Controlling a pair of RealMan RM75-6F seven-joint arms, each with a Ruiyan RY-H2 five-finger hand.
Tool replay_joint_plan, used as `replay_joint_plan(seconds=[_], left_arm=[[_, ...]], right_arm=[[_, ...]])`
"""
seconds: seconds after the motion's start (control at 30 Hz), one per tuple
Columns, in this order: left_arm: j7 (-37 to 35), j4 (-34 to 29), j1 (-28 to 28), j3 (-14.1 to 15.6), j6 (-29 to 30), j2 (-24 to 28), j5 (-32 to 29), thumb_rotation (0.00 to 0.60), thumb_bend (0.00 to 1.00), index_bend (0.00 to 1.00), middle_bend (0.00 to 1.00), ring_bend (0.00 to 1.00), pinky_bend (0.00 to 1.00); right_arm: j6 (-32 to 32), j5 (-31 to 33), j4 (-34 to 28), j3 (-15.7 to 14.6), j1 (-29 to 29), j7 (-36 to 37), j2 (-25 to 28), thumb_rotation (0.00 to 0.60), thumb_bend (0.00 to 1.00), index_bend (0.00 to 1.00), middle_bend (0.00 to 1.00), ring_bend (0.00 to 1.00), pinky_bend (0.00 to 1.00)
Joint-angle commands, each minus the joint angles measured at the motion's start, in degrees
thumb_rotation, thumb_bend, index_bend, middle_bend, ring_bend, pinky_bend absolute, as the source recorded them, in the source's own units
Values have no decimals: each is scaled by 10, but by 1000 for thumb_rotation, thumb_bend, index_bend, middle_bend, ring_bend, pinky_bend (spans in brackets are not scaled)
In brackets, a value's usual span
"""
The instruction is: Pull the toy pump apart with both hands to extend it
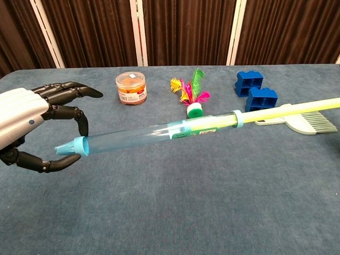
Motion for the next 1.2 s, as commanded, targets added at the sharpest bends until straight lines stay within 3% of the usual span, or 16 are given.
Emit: replay_joint_plan(seconds=[0.03,1.0,1.1,1.2], left_arm=[[-8,-3,2,2,6,5,4,600,365,534,86,46,117],[-44,2,28,8,41,37,24,600,358,520,91,47,117],[-50,4,28,6,43,38,25,600,323,471,90,47,117],[-58,10,25,-3,39,33,18,600,270,350,88,47,117]], right_arm=[[-2,4,4,2,2,-1,2,600,378,831,184,0,0],[-36,44,79,18,35,-1,-21,600,378,831,184,1,0],[-41,47,84,19,38,1,-23,600,377,828,184,1,0],[-40,45,85,16,38,5,-24,600,373,755,171,1,0]])
